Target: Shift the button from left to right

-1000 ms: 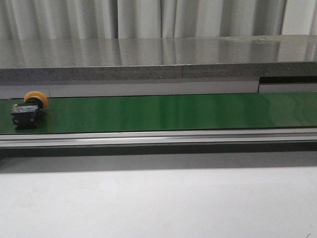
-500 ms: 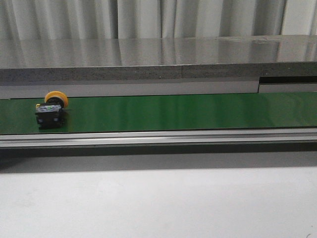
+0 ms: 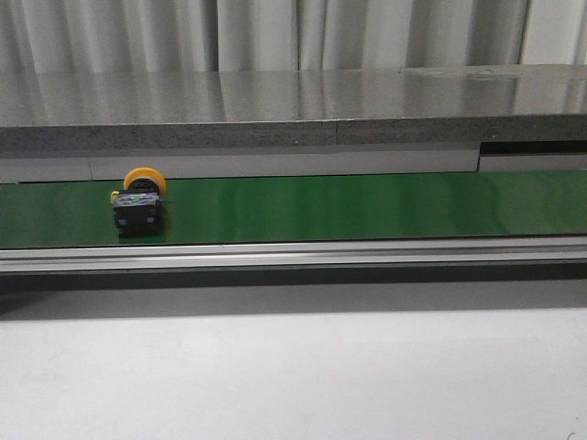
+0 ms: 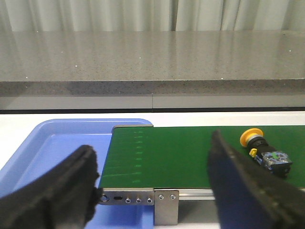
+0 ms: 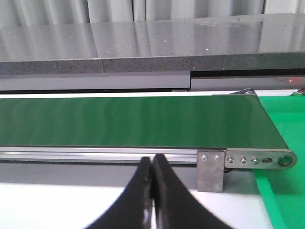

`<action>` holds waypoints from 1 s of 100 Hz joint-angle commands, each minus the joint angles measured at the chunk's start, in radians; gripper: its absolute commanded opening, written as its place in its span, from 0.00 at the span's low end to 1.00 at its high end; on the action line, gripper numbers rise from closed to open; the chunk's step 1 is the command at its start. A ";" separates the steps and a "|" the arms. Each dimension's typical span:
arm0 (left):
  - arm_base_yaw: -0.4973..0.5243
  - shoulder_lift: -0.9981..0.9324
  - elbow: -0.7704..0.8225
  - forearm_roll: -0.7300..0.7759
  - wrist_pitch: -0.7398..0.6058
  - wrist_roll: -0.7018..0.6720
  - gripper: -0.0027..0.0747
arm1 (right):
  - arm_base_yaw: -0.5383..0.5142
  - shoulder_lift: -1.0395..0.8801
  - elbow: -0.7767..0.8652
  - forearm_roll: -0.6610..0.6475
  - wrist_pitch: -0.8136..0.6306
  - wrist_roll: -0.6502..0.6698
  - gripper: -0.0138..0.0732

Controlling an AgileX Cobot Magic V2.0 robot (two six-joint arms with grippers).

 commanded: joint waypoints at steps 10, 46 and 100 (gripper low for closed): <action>-0.007 0.010 -0.026 -0.012 -0.058 -0.004 0.07 | -0.001 -0.018 -0.017 -0.013 -0.082 -0.002 0.08; -0.007 0.010 -0.026 -0.012 -0.054 -0.004 0.01 | -0.001 -0.018 -0.017 -0.013 -0.082 -0.002 0.08; -0.007 0.010 -0.026 -0.012 -0.054 -0.004 0.01 | -0.001 -0.018 -0.017 -0.013 -0.090 -0.002 0.08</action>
